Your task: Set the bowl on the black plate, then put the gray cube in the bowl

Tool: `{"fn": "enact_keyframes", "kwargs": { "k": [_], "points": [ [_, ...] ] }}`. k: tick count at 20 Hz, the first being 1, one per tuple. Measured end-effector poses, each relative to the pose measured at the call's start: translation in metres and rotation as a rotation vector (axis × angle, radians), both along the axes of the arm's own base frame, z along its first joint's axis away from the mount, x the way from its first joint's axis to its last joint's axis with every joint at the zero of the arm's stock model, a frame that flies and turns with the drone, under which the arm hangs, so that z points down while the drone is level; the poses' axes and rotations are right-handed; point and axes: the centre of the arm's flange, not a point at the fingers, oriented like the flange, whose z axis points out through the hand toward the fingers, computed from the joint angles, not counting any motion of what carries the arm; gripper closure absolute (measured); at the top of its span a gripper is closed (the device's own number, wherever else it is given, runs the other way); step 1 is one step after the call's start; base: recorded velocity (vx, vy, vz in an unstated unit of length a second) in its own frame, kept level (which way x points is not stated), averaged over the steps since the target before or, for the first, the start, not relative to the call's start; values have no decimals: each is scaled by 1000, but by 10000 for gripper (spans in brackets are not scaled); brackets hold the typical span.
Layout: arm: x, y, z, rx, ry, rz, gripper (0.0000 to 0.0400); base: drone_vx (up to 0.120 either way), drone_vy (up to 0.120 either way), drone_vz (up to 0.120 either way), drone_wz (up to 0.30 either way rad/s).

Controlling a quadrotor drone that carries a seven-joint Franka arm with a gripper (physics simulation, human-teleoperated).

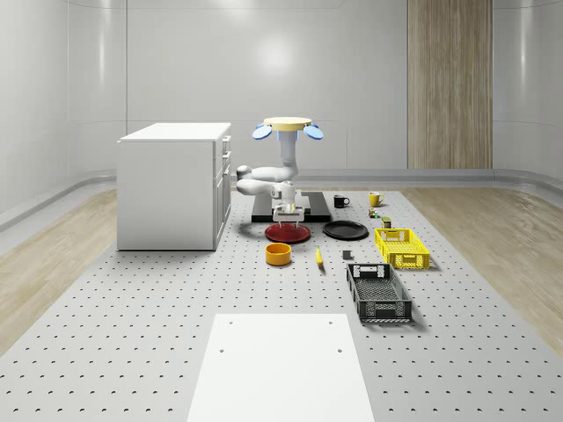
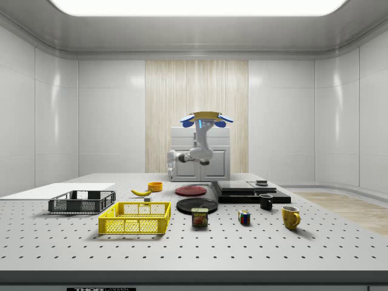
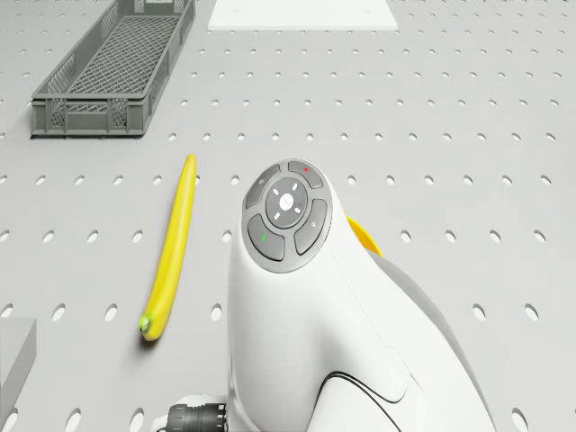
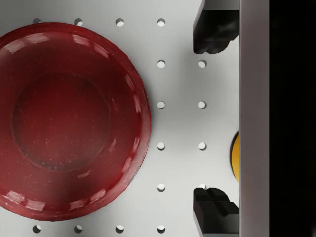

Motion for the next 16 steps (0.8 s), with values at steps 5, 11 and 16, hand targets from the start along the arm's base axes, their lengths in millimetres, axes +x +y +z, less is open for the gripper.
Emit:
{"fn": "enact_keyframes", "kwargs": {
  "k": [5, 11, 16],
  "points": [
    [0, 0, 0, 0, 0, 0, 0, 120, 0, 0, 0],
    [0, 0, 0, 0, 0, 0, 0, 120, 0, 0, 0],
    [0, 0, 0, 0, 0, 0, 0, 120, 0, -48, 0]
  ]
}}
